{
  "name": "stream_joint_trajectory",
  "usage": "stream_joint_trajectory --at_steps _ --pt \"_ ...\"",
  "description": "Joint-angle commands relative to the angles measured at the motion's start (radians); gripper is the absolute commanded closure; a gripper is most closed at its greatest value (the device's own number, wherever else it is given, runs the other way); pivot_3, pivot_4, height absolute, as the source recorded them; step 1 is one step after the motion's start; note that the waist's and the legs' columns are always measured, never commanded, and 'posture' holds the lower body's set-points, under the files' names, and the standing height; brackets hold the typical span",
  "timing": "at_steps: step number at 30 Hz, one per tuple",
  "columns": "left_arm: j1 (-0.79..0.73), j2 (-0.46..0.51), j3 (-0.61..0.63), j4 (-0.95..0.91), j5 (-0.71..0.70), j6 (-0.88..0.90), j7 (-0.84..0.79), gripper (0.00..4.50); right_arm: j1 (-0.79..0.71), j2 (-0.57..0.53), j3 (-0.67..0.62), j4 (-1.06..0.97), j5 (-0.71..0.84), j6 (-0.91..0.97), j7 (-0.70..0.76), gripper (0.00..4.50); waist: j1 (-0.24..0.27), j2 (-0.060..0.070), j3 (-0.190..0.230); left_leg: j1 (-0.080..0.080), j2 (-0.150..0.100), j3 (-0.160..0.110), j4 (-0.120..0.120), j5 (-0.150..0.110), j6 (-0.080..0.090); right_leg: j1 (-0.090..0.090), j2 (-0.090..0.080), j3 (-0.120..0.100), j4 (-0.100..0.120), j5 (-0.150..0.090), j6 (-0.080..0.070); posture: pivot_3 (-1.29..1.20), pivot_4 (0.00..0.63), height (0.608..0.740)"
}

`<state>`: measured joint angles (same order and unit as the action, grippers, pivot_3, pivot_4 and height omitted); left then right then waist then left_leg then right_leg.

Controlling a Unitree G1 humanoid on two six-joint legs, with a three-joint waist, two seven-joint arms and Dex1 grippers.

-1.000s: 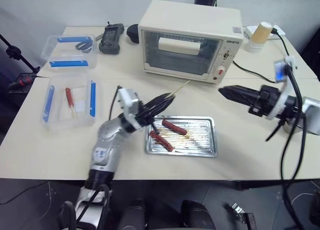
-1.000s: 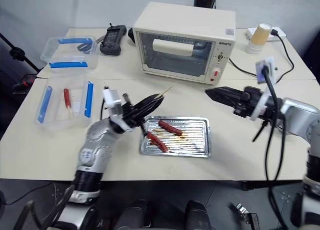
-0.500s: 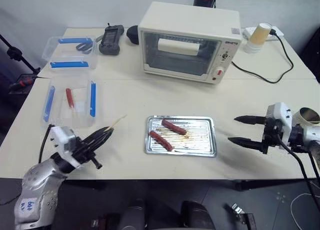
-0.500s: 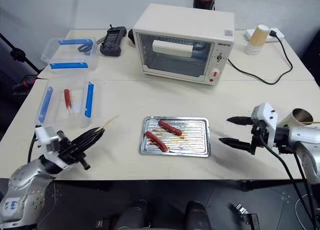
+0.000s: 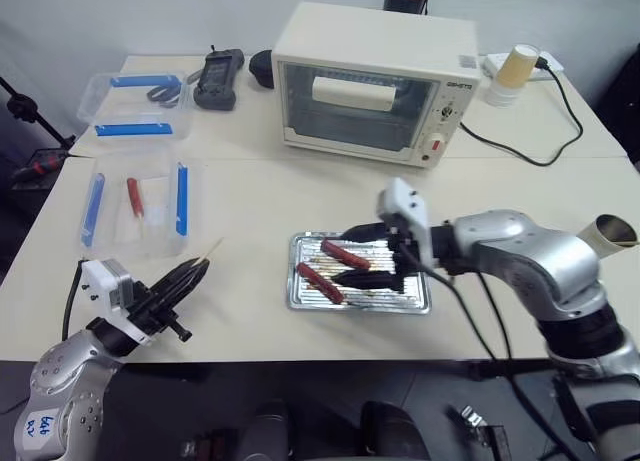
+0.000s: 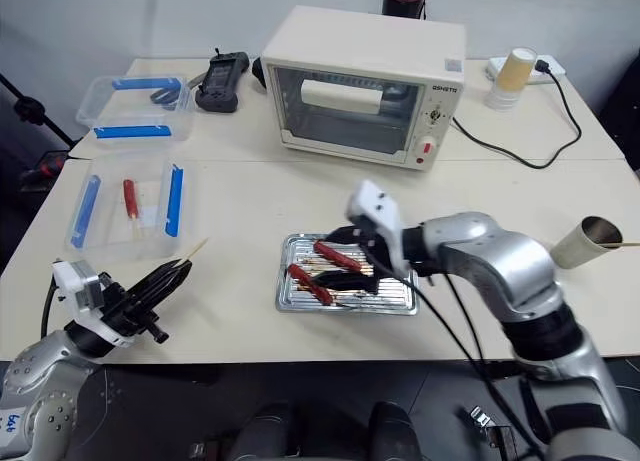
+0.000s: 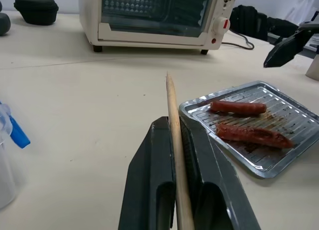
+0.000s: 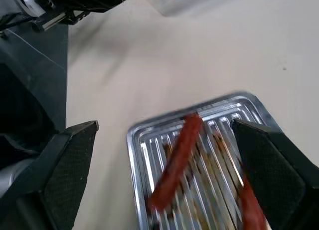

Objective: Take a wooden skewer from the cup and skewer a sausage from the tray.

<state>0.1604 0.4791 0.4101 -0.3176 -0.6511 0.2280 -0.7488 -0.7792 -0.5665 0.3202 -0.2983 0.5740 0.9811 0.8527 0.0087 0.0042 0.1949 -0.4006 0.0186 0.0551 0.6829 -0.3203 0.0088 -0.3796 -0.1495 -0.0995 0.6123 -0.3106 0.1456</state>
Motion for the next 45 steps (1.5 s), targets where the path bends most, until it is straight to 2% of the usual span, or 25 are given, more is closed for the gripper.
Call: stream_joint_trajectory --at_steps 1,10,14,19,29,32,35,42,45 --pt "0.004 -0.003 0.004 -0.022 -0.019 -0.001 0.006 4.50 -0.034 0.031 0.105 0.048 -0.109 -0.033 -0.030 0.06 -0.002 -0.001 -0.001 0.000 0.000 -0.001 0.000 0.000 0.000 0.000 0.000 -0.001 0.000 0.000 0.000 0.00 0.150 0.740" --pt "0.004 -0.007 -0.003 -0.029 -0.018 0.000 0.012 4.50 -0.026 0.100 0.213 0.129 -0.252 -0.100 -0.047 0.06 -0.016 -0.002 -0.001 -0.002 -0.002 -0.002 0.000 0.000 0.000 0.000 0.000 -0.003 0.000 0.000 0.000 0.00 0.150 0.740" --pt "0.007 -0.011 -0.008 -0.037 -0.018 -0.002 0.015 4.50 -0.013 0.123 0.232 0.159 -0.288 -0.141 -0.035 0.94 -0.016 -0.002 -0.001 -0.002 -0.001 -0.001 0.000 0.000 0.000 -0.001 0.000 -0.003 0.001 0.000 0.000 0.00 0.150 0.740" --pt "0.004 -0.011 -0.013 -0.040 -0.019 -0.002 0.018 4.50 -0.006 0.136 0.248 0.185 -0.334 -0.183 -0.012 2.65 -0.016 -0.002 -0.001 -0.002 -0.001 -0.001 0.000 0.000 0.000 -0.002 0.000 -0.003 0.001 0.000 0.000 0.00 0.150 0.740" --pt "-0.010 -0.004 -0.025 -0.034 -0.015 -0.005 0.009 4.50 0.001 0.147 0.248 0.233 -0.400 -0.242 0.016 2.65 -0.016 -0.002 -0.001 -0.002 -0.001 -0.001 0.000 0.000 0.000 -0.002 0.000 -0.003 0.001 0.000 0.000 0.00 0.150 0.740" --pt "-0.012 -0.002 -0.032 -0.032 -0.013 -0.005 0.002 4.50 0.005 0.151 0.242 0.236 -0.405 -0.248 0.026 3.16 -0.016 -0.002 -0.001 -0.002 -0.001 -0.001 0.000 0.000 0.000 -0.002 0.000 -0.003 0.001 0.000 0.000 0.00 0.150 0.740" --pt "-0.013 -0.002 -0.037 -0.031 -0.011 -0.006 -0.003 4.50 0.007 0.153 0.230 0.233 -0.406 -0.255 0.032 3.98 -0.016 -0.002 -0.001 -0.002 -0.001 -0.001 0.000 0.000 0.000 -0.002 0.000 -0.003 0.001 0.000 0.000 0.00 0.150 0.740" --pt "-0.021 0.015 -0.057 -0.029 0.000 -0.007 -0.032 4.50 0.000 0.139 0.182 0.208 -0.385 -0.286 0.076 3.98 -0.015 -0.002 -0.001 -0.002 -0.001 -0.001 0.000 0.000 0.000 -0.002 0.000 -0.003 0.001 0.000 0.000 0.00 0.150 0.740" --pt "-0.035 0.051 -0.078 -0.034 0.003 -0.001 -0.075 4.50 0.001 0.098 0.127 0.175 -0.346 -0.331 0.147 3.98 -0.012 -0.002 -0.001 -0.002 -0.001 0.000 0.000 0.000 0.000 -0.002 0.000 -0.003 0.001 0.000 0.000 0.00 0.150 0.740"
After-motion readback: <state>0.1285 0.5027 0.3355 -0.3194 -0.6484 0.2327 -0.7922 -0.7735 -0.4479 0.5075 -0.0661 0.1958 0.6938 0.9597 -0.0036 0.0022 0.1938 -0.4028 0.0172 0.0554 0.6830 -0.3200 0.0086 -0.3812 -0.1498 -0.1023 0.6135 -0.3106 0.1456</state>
